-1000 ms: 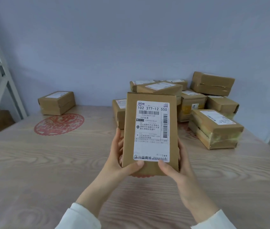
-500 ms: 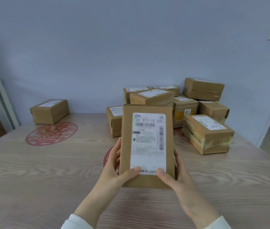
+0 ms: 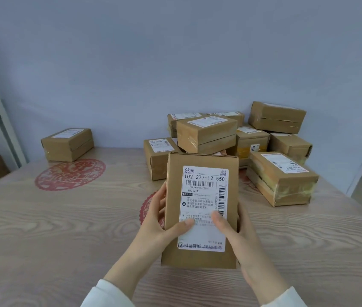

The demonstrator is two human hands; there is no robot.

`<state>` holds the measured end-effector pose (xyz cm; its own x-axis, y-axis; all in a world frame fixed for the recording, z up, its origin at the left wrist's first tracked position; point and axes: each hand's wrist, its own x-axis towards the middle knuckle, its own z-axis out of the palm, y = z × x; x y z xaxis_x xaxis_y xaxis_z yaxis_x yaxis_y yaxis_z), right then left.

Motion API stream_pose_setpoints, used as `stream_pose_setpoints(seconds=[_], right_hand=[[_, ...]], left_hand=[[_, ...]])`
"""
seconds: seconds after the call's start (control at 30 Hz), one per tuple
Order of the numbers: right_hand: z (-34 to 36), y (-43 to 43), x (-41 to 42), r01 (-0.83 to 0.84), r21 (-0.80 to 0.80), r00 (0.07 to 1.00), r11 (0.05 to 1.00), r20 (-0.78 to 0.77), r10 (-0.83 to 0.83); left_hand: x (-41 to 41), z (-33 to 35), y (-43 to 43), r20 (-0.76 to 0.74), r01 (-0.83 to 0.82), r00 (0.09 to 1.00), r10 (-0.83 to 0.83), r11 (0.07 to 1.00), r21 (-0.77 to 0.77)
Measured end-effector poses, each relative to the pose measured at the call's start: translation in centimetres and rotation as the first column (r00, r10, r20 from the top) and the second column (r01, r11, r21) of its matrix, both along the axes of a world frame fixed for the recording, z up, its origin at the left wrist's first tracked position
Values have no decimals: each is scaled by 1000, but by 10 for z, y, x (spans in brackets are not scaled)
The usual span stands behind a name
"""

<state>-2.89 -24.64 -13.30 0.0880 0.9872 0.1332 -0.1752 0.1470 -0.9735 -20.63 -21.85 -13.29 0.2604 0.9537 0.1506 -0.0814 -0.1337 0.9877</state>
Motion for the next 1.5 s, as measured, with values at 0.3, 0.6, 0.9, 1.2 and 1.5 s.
stream_pose_setpoints(seconds=[0.3,0.6,0.9,1.2,1.5], right_hand=[[7,1,-8,8,17,999,1000,51,-9],[15,2,-14,7,40,997,999,73,-10],[18,4,-19,44,72,993,996,108,-51],[20,9,-16,112,162,985,980,112,-131],[23,9,-16,70,171,994,983,71,-83]], left_hand=[[0,3,1,7,-82,997,82,996,44],[-1,14,2,31,-113,993,112,992,50],[-6,24,7,32,-115,993,112,986,119],[-4,28,6,-18,-38,999,41,988,147],[0,35,0,-1,-63,998,65,975,214]])
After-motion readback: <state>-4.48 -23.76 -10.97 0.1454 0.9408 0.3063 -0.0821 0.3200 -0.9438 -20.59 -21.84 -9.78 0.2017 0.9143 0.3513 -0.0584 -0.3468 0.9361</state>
